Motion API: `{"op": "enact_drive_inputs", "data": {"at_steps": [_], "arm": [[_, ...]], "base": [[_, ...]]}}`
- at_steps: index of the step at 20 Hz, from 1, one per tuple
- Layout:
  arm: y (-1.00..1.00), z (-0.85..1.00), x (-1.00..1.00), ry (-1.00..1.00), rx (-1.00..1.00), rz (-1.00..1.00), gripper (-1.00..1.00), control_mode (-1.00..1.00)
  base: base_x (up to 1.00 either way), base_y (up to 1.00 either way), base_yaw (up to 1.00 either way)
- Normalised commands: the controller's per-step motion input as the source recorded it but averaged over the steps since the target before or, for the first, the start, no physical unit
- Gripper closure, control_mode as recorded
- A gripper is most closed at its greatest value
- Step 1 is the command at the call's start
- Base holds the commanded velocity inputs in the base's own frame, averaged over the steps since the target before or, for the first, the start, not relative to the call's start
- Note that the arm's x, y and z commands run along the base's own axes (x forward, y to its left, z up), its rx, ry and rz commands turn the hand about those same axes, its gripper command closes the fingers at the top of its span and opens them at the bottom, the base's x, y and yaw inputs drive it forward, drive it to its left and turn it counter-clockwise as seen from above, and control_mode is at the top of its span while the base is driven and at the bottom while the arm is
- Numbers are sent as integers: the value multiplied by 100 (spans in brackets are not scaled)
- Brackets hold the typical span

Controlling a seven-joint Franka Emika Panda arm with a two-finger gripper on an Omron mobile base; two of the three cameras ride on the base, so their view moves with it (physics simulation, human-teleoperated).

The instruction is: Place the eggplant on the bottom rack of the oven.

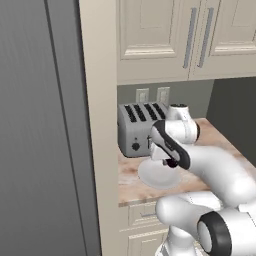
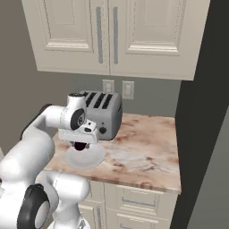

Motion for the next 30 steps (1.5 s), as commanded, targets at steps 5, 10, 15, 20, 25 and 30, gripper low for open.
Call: {"op": "enact_drive_inputs", "data": {"at_steps": [5, 10, 15, 20, 25, 30], "arm": [[24, 100, -95, -14, 4, -3, 100, -100], [7, 94, -93, -12, 2, -5, 100, -100], [-1, 15, -62, -8, 0, -4, 100, -100], [0, 0, 0, 0, 0, 0, 100, -100], [1, -2, -20, 0, 0, 6, 100, 100], [0, 0, 0, 0, 0, 0, 100, 100]], "base": [[0, 0, 0], [0, 0, 0], [0, 0, 0], [0, 0, 0], [-16, 0, 2], [-100, -1, 17]]}}
